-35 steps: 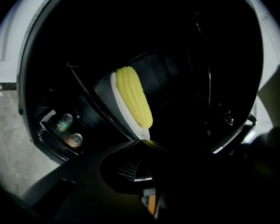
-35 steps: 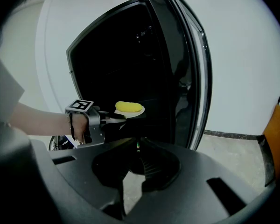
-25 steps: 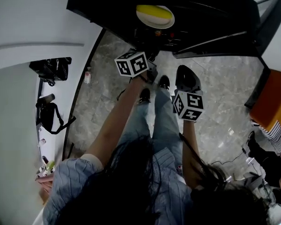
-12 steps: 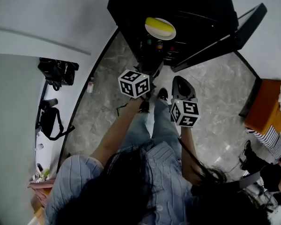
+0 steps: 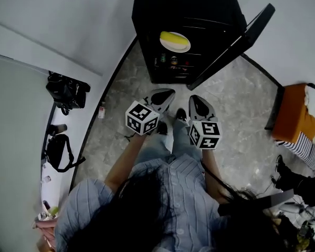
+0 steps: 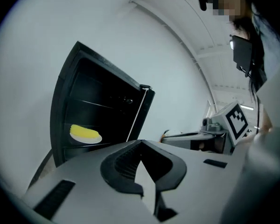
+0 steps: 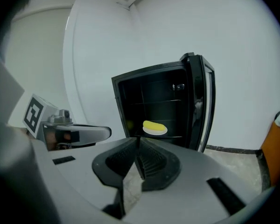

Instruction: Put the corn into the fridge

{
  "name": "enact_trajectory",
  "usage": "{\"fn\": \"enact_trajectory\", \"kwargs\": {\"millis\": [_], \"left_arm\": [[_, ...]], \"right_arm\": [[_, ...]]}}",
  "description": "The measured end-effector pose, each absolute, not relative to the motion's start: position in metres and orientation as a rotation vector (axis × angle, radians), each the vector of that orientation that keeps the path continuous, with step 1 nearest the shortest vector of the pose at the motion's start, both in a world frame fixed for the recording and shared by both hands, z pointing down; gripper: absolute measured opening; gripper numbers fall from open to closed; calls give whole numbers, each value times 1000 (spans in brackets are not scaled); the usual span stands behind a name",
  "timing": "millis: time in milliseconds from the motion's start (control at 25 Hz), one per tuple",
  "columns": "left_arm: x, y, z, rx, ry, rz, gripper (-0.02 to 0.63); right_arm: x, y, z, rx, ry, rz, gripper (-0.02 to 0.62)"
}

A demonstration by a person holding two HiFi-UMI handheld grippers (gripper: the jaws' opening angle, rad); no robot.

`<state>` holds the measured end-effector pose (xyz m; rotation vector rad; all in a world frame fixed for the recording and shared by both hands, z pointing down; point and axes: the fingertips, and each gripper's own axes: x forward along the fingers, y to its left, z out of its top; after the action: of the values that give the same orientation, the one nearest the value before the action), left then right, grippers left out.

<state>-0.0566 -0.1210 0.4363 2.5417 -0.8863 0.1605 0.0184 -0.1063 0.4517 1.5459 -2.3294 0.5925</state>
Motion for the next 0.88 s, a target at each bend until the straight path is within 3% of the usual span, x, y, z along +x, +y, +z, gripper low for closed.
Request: {"fn": "enact_trajectory", "kwargs": {"millis": [360,880], "left_arm": [[-105,-67,436,2569,-953,157,8],[-107,-41,413,2573,-990,121,8]], "right_arm": [[-12,-74,424,1521,-2355,505,30],[-13,-44,411,1398,-2395,528,30]]}}
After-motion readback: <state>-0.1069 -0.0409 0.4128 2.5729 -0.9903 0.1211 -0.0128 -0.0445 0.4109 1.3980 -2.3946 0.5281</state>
